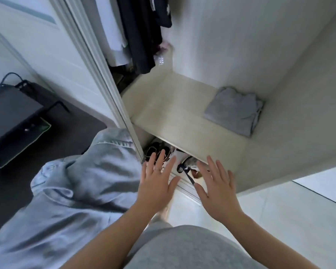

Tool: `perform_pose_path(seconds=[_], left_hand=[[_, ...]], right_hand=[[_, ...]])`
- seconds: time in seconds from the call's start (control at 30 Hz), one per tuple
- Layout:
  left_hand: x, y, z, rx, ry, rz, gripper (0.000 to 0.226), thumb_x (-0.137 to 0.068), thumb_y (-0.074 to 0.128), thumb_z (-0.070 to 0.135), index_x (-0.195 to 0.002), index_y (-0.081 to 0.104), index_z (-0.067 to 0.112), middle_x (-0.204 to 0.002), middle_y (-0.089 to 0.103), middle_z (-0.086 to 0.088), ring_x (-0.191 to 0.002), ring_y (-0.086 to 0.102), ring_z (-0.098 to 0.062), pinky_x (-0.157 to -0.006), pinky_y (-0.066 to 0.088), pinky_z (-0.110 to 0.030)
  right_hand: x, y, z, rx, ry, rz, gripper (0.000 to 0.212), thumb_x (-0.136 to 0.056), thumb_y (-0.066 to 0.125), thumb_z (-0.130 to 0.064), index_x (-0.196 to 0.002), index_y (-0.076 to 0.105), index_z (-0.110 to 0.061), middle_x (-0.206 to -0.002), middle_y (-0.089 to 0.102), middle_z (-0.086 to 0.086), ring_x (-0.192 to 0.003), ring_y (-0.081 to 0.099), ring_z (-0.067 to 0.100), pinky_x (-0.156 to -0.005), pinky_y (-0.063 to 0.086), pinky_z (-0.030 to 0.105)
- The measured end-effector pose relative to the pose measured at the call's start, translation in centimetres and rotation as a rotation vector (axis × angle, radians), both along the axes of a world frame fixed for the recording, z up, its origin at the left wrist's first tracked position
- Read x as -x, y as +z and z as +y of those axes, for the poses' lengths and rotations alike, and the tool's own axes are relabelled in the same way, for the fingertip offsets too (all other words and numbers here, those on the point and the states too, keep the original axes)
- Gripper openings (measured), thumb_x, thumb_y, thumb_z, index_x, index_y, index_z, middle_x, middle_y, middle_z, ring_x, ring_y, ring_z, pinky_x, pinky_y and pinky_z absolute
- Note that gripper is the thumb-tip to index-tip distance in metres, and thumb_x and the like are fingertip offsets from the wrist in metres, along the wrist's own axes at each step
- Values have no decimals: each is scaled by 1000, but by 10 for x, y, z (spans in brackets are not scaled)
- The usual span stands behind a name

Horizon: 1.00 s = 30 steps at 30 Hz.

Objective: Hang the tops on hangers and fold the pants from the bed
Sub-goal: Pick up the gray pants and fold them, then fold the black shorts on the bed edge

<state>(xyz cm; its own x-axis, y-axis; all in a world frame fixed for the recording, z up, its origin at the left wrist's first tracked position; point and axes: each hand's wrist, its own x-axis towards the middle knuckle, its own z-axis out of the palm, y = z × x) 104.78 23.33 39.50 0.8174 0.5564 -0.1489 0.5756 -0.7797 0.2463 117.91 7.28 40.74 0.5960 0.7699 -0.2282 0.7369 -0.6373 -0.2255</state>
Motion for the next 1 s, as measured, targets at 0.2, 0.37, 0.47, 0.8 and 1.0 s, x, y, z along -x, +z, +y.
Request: perform_pose_path(seconds=[0.2, 0.37, 0.47, 0.8, 1.0], left_hand=[[92, 11, -65, 51, 277, 47, 68, -94, 5, 67, -158, 2, 45, -167, -17, 7, -154, -17, -23, -124, -5, -48], [176, 19, -100, 63, 541, 2, 62, -100, 14, 64, -157, 0, 45, -167, -17, 7, -153, -20, -21, -123, -7, -45], [227, 20, -122, 68, 704, -71, 64, -99, 15, 65, -158, 8, 42, -168, -12, 7, -154, -17, -21, -124, -2, -46], [426, 18, -219, 22, 1191, -141, 61, -99, 19, 65, -157, 9, 45, -169, -2, 6, -155, -10, -22, -124, 4, -49], [558, 23, -298, -2, 1432, -127, 71, -93, 4, 70, -158, 12, 43, -169, -2, 5, -155, -10, -23, -124, 2, -49]], right_hand=[[66, 7, -27, -79, 237, 52, 65, -99, 20, -57, -158, 2, -41, -164, -20, -13, -155, -12, 17, -123, -7, 47], [122, 21, -23, -155, 480, 103, 63, -102, 29, -53, -159, 4, -42, -166, -16, -14, -153, -17, 11, -119, -16, 42], [161, 25, -15, -129, 626, 107, 64, -103, 30, -53, -158, 0, -44, -164, -22, -15, -151, -24, 10, -115, -24, 37], [356, 38, -10, -113, 1110, 154, 64, -103, 34, -52, -158, 4, -42, -167, -14, -11, -155, -11, 18, -122, -5, 51], [505, 36, -38, -106, 1336, 158, 63, -103, 34, -53, -158, 6, -42, -168, -9, -10, -155, -9, 18, -122, -3, 50]])
